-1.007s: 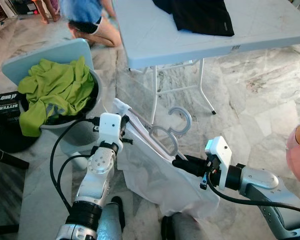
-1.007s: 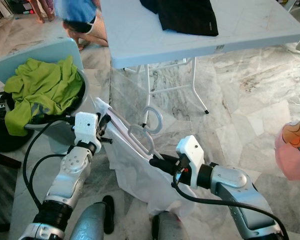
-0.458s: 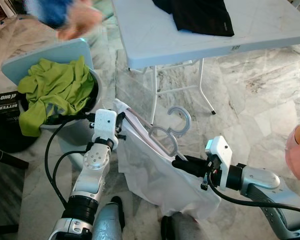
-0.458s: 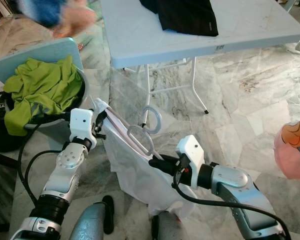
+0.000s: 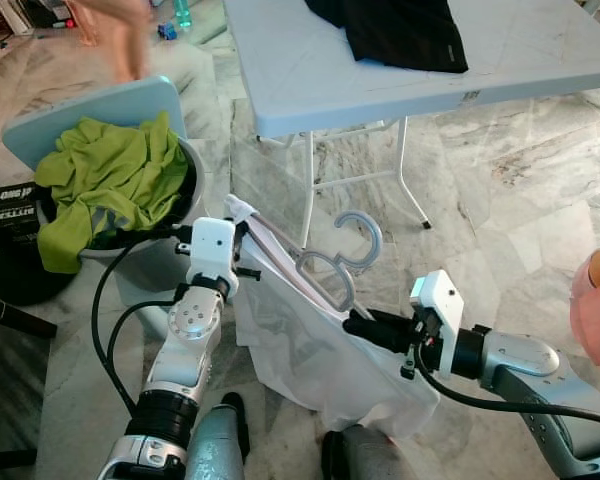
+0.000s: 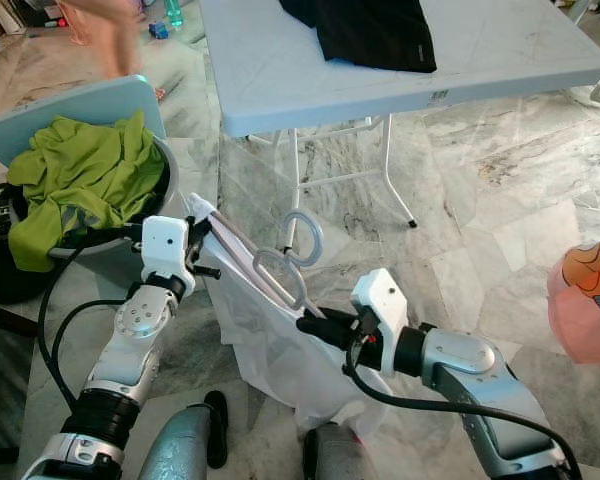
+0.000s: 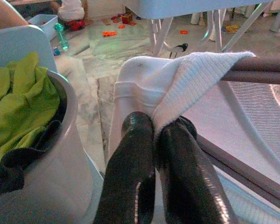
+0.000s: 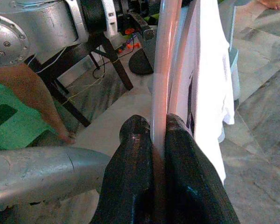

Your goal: Hang hanger

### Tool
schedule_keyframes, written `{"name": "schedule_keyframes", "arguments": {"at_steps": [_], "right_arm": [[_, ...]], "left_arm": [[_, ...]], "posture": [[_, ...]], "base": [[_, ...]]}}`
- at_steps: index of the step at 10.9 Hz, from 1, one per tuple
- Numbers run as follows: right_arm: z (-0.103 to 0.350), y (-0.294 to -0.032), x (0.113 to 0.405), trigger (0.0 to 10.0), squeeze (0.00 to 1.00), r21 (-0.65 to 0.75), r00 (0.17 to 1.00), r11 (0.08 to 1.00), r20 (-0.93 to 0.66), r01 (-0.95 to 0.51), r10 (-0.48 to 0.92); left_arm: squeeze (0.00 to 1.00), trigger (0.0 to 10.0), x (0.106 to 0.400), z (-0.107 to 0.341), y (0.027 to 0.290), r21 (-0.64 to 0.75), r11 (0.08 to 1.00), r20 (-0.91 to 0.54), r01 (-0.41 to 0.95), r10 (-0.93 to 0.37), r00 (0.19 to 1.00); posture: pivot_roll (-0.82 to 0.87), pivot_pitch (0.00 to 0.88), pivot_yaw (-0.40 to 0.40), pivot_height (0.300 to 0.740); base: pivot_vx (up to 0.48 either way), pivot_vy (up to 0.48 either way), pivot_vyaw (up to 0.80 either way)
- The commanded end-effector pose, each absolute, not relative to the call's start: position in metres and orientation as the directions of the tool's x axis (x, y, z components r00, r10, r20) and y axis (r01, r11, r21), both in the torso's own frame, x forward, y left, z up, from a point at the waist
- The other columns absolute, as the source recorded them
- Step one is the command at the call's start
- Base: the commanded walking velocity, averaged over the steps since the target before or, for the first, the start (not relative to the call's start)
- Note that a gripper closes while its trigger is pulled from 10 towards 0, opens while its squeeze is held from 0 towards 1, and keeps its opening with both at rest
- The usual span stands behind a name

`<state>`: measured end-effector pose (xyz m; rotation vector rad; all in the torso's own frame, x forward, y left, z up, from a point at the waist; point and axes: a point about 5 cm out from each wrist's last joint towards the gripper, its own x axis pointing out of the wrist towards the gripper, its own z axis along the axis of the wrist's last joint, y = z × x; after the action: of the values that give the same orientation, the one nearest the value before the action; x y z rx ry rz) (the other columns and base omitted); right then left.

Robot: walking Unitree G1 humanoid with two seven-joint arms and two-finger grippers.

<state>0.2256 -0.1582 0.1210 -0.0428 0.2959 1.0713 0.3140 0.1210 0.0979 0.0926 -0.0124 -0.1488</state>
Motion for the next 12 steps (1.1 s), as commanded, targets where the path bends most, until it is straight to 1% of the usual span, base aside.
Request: {"name": "schedule_keyframes", "arguments": {"at_steps": [1,4,6,8,9,10,11,12], "right_arm": [[0.129,-0.154,0.221,10.0,0.0,0.099,0.393,0.421,-0.216,-0.902,0.894],[0.125,-0.159,0.223,10.0,0.0,0.105,0.405,0.436,-0.23,-0.894,0.885],[0.124,-0.158,0.222,10.0,0.0,0.109,0.404,0.437,-0.233,-0.893,0.884],[0.121,-0.159,0.223,10.0,0.0,0.105,0.406,0.443,-0.255,-0.89,0.877],[0.107,-0.169,0.219,10.0,0.0,0.044,0.395,0.447,-0.395,-0.894,0.829],[0.101,-0.184,0.217,10.0,0.0,0.031,0.414,0.476,-0.446,-0.879,0.793],[0.099,-0.198,0.219,10.0,0.0,0.023,0.457,0.528,-0.472,-0.849,0.754],[0.091,-0.219,0.221,10.0,0.0,-0.084,0.49,0.545,-0.566,-0.834,0.663]], "left_arm": [[0.0,0.0,0.313,0.093,0.134,0.095,0.99,-0.014,0.101,-0.1,0.995],[0.0,0.0,0.313,0.097,0.135,0.1,0.99,0.019,0.103,-0.105,0.994],[0.0,0.0,0.312,0.096,0.139,0.107,0.991,0.015,0.077,-0.079,0.997],[0.0,0.0,0.312,0.102,0.136,0.109,0.989,0.045,0.1,-0.105,0.993],[0.0,0.0,0.315,0.12,0.135,0.112,0.991,0.122,0.079,-0.093,0.988],[0.0,0.0,0.317,0.136,0.14,0.125,0.991,0.184,0.045,-0.068,0.981],[0.0,0.0,0.32,0.143,0.146,0.122,0.992,0.2,0.023,-0.047,0.979],[0.0,0.0,0.324,0.151,0.155,0.138,0.99,0.209,0.016,-0.044,0.977]], "posture": [[-0.09,0.213,-0.054,0.74],[-0.08,0.212,-0.051,0.74],[-0.08,0.213,-0.051,0.74],[-0.08,0.212,-0.049,0.74],[-0.08,0.213,-0.049,0.74],[-0.08,0.215,-0.047,0.74],[-0.08,0.217,-0.044,0.74],[-0.08,0.22,-0.043,0.74]], "base": [[0.0,0.0,0.0],[0.0,0.0,0.0],[0.0,0.0,0.0],[0.0,0.0,0.0],[0.0,0.0,0.0],[0.0,0.0,0.0],[0.0,0.0,0.0],[0.0,0.0,0.0]]}}
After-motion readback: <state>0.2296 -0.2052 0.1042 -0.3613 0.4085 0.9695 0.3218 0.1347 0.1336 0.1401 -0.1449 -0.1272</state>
